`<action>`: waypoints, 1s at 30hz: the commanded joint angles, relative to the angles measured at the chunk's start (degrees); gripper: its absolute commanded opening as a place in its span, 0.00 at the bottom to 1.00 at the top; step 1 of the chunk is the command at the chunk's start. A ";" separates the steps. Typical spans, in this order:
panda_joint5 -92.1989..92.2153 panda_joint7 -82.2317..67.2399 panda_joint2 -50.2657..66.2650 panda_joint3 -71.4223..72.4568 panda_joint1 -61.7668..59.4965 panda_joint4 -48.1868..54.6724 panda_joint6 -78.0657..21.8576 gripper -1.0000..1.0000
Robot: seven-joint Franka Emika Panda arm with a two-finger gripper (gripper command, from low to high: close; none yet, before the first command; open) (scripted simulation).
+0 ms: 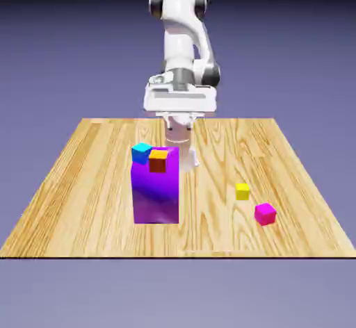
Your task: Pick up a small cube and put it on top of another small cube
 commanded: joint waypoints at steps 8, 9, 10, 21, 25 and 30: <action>4.19 11.05 14.65 16.61 -3.27 2.56 -11.40 0.50; 4.71 12.43 16.48 18.69 -3.68 2.88 -12.82 0.50; 5.23 13.81 18.31 20.77 -4.09 3.20 -14.25 0.50; 10.98 28.99 38.44 43.60 -8.58 6.71 -29.91 0.50; 7.73 31.39 42.81 40.16 -5.41 6.58 -26.08 0.50; 0.29 36.39 52.10 31.88 1.81 6.22 -17.10 0.50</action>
